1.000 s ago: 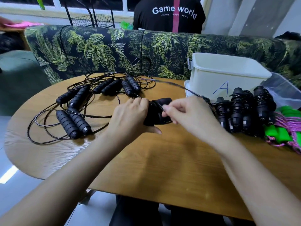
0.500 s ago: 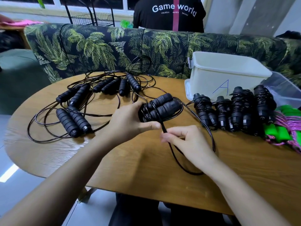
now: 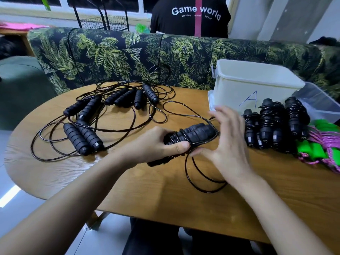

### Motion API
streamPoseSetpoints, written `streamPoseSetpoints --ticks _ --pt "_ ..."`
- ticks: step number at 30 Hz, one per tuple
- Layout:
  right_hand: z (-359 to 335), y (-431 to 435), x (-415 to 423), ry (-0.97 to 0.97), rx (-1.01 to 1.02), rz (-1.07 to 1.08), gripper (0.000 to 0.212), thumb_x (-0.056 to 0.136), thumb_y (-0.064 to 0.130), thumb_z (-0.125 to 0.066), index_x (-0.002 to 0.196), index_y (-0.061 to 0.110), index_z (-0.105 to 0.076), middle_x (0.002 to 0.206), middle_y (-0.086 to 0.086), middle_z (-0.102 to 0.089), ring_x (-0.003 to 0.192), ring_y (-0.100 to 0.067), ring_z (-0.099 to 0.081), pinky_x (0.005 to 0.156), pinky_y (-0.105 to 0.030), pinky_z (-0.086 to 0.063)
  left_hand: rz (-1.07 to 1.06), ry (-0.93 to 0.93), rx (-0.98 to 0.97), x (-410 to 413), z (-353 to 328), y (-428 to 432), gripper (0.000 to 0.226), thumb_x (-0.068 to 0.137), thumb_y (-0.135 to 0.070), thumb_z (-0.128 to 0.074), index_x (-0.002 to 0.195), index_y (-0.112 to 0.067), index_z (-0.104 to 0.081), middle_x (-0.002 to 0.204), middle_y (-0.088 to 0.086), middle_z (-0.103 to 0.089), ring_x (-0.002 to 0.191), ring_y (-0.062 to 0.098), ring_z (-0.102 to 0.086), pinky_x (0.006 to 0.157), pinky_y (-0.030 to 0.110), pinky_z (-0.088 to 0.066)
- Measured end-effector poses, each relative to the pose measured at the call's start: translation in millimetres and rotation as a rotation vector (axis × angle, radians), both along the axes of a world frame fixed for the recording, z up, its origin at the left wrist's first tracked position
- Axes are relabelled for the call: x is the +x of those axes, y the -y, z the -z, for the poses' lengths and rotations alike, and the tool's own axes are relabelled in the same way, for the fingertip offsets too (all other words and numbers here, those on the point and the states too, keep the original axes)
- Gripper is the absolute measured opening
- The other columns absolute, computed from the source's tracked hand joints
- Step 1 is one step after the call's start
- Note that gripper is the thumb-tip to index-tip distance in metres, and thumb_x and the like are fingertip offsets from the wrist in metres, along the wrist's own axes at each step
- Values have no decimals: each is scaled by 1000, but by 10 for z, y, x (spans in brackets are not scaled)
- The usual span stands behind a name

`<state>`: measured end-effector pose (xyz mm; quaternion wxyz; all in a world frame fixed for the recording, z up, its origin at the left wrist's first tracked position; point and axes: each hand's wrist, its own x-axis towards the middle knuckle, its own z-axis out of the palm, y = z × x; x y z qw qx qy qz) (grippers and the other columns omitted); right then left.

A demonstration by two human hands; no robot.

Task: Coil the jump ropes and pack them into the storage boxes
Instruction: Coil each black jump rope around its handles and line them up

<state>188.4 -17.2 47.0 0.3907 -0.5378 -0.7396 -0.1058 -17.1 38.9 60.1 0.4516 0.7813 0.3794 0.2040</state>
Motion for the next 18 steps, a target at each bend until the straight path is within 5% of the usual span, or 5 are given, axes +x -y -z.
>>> streamPoseSetpoints --ticks 4,6,10,14,18 --pt "-118 -141 206 456 87 -318 65 80 49 -66 139 23 -54 134 7 -62 123 -14 -58 115 -70 -7 76 -99 17 43 -67 -24 89 71 -84 -49 96 -1 -67 72 7 -68 60 20 -62 54 27 -50" --pt "-180 -165 211 299 23 -346 55 81 49 -66 129 24 -64 122 12 -68 110 0 -63 120 -61 -9 -23 -57 -184 25 -141 -87 96 70 -92 -30 89 -5 -66 61 0 -66 50 12 -59 45 18 -43" --pt "-213 -132 133 -416 -266 -210 46 67 50 -73 111 51 -59 102 26 -63 106 19 -54 114 -35 -30 -281 496 -538 -18 -189 -249 87 80 -84 -17 100 -13 -63 79 4 -69 55 12 -54 50 19 -45" --pt "-124 -241 93 -694 -300 -116 36 79 31 -80 99 55 -62 87 36 -67 93 9 -65 90 -26 -51 -197 393 -199 376 87 -91 63 76 -71 -64 121 -28 -59 107 -7 -74 97 12 -68 85 24 -53" --pt "-33 -271 59 -847 -331 -109 14 86 29 -75 95 39 -73 93 13 -76 92 -7 -70 88 -36 -55 -217 390 81 578 328 -74 70 69 -46 -85 129 -24 -56 107 -5 -72 82 14 -69 68 30 -55"
